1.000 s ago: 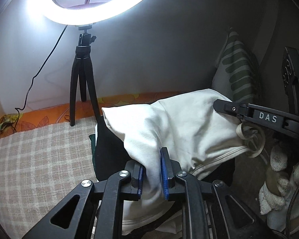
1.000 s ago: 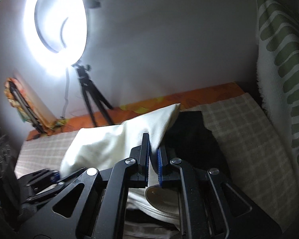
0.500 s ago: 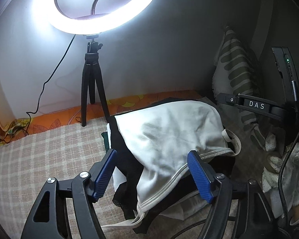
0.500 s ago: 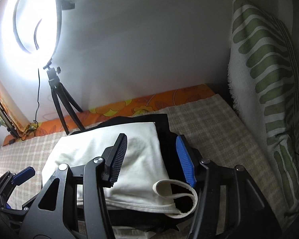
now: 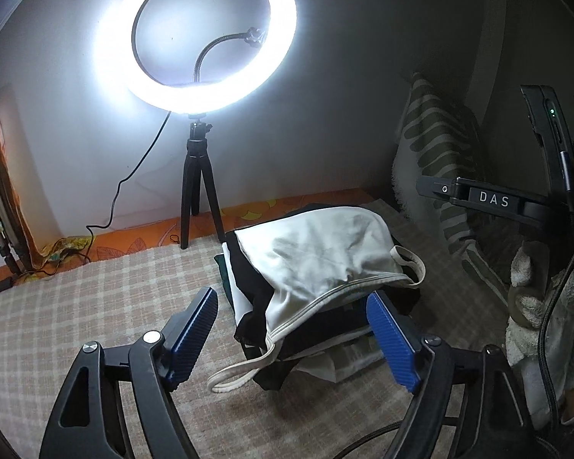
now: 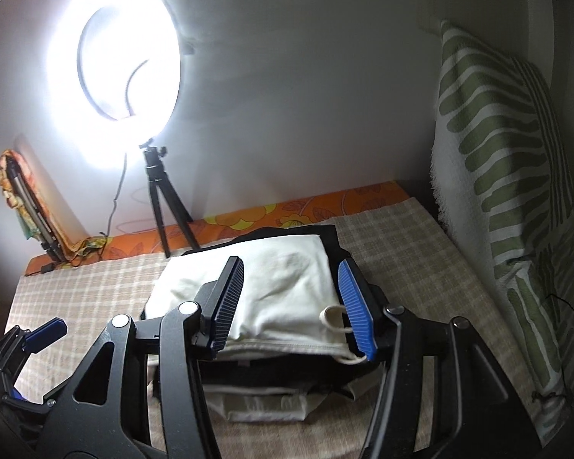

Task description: Fold small clothes

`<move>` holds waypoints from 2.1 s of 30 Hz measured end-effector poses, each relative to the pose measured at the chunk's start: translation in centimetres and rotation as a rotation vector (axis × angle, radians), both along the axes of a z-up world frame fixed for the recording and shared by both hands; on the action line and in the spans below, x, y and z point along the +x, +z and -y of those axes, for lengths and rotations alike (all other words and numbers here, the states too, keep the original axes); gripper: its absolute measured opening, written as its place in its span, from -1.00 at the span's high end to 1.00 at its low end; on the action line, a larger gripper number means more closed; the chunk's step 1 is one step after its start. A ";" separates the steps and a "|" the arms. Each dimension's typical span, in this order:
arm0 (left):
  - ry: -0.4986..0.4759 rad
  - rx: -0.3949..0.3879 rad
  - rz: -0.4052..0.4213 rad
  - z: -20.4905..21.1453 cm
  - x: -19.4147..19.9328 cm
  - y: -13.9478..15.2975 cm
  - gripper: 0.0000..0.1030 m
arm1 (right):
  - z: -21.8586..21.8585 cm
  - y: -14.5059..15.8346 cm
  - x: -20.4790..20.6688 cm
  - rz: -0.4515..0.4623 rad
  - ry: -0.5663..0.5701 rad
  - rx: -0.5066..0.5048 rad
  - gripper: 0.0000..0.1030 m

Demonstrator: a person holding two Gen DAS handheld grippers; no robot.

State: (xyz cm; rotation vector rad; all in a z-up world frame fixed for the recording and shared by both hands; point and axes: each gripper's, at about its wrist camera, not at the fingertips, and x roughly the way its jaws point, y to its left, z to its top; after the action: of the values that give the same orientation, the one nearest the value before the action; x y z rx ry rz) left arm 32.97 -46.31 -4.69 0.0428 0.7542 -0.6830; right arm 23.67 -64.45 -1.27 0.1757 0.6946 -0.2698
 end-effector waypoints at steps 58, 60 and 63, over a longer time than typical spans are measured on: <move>0.085 0.100 0.099 -21.6 -19.0 -2.1 -0.99 | -22.7 -4.1 -19.1 0.163 -0.090 -0.121 -1.00; 0.082 0.100 0.103 -21.6 -19.2 -2.0 -0.99 | -22.8 -4.2 -19.1 0.161 -0.090 -0.122 -1.00; 0.081 0.099 0.102 -21.6 -19.2 -2.0 -0.99 | -22.9 -4.4 -19.1 0.154 -0.089 -0.130 -1.00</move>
State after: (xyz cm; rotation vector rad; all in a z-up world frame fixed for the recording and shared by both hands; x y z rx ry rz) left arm 13.74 -24.72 -6.68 0.1356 0.6875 -0.5618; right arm 4.60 -41.56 -5.63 0.1025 0.5151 -0.3818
